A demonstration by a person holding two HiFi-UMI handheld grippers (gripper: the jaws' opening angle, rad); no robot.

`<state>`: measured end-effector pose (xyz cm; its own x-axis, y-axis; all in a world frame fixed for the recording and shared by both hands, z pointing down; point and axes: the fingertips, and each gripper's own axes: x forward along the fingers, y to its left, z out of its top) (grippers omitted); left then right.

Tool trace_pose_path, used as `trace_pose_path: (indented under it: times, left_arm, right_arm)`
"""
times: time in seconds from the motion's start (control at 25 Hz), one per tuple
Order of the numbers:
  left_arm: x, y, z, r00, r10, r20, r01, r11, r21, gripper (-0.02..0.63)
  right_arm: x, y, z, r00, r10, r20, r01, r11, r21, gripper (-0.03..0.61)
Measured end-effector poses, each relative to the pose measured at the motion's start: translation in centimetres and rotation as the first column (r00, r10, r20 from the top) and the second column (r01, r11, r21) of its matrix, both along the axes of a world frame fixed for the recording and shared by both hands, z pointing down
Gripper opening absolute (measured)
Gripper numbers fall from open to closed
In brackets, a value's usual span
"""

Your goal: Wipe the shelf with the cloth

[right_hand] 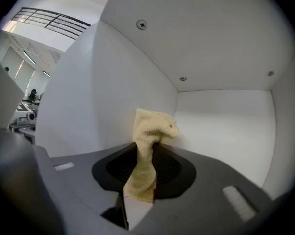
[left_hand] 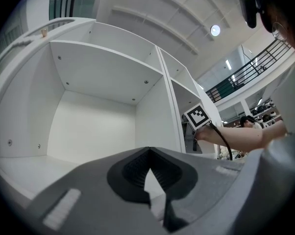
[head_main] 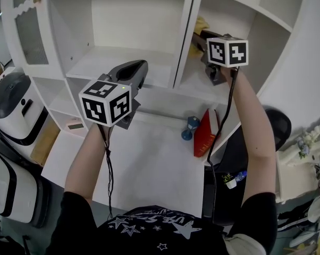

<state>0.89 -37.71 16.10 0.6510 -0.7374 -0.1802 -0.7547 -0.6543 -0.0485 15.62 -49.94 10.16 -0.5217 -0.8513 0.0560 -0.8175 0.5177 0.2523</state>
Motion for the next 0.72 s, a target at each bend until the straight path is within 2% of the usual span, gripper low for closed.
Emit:
trace_pose_path:
  times: [0.36, 0.72]
  left_arm:
    - [1.2, 1.5, 0.9, 0.999, 0.036, 0.014, -0.036, 0.999, -0.006, 0.000]
    - [2.5, 2.3, 1.2, 0.998, 0.058, 0.026, -0.058, 0.998, -0.010, 0.000]
  right_arm:
    - [-1.2, 5.7, 0.2, 0.996, -0.072, -0.043, 0.073, 0.997, 0.019, 0.124]
    - [-1.9, 9.1, 0.8, 0.994, -0.105, -0.031, 0.106, 0.994, 0.016, 0.124]
